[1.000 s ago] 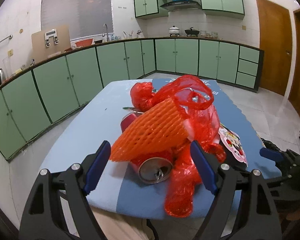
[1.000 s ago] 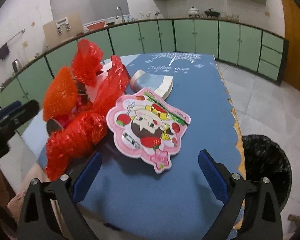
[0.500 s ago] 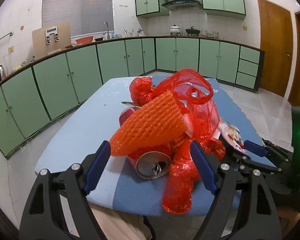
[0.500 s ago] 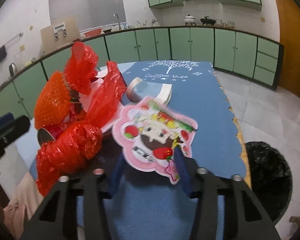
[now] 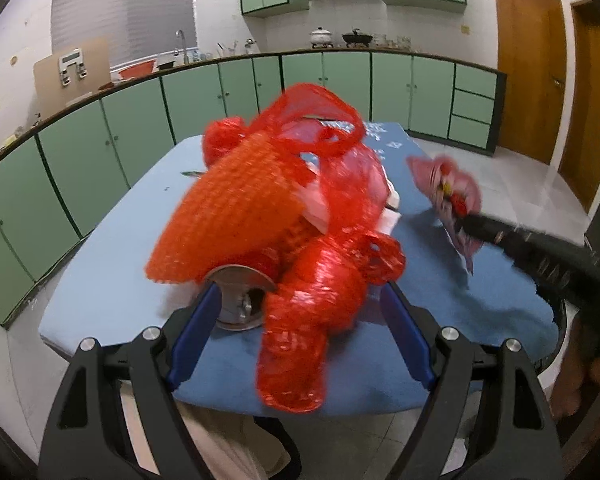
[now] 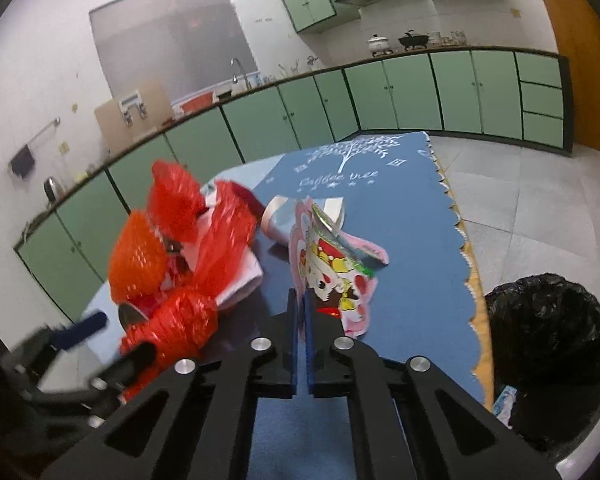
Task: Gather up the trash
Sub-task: 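Grasp the red plastic bag with the left tool while the right tool grasps the pink wrapper, then carry the red bag and pink wrapper over the bin and release both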
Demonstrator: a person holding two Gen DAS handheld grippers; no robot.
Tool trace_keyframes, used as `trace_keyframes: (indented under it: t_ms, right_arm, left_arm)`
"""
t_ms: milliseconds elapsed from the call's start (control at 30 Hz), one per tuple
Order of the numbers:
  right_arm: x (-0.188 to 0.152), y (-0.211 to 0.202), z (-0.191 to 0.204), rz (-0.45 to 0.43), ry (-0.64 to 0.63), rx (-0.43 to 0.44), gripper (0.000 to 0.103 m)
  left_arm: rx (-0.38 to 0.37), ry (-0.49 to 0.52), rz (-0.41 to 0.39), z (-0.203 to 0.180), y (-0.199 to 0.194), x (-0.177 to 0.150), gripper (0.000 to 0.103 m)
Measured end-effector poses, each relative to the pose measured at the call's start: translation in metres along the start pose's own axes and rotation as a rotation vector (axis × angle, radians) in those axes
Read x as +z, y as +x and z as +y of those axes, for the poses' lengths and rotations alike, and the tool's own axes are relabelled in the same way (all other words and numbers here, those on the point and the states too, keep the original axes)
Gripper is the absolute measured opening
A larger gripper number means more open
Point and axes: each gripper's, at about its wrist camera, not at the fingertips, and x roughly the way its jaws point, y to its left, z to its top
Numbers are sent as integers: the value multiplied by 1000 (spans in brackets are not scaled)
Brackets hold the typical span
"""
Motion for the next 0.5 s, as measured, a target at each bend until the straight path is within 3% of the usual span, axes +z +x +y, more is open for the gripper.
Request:
trace_keyframes:
  t_ms: [200, 367, 500]
  right_arm:
    - [6, -6, -12, -16, 27, -1, 1]
    - [7, -9, -21, -21, 39, -4, 1]
    - [8, -12, -24, -26, 38, -3, 1]
  left_arm:
    - [23, 18, 28, -10, 18, -3, 72]
    - [40, 39, 41, -21, 23, -6, 50]
    - [77, 78, 30, -36, 19, -9, 43]
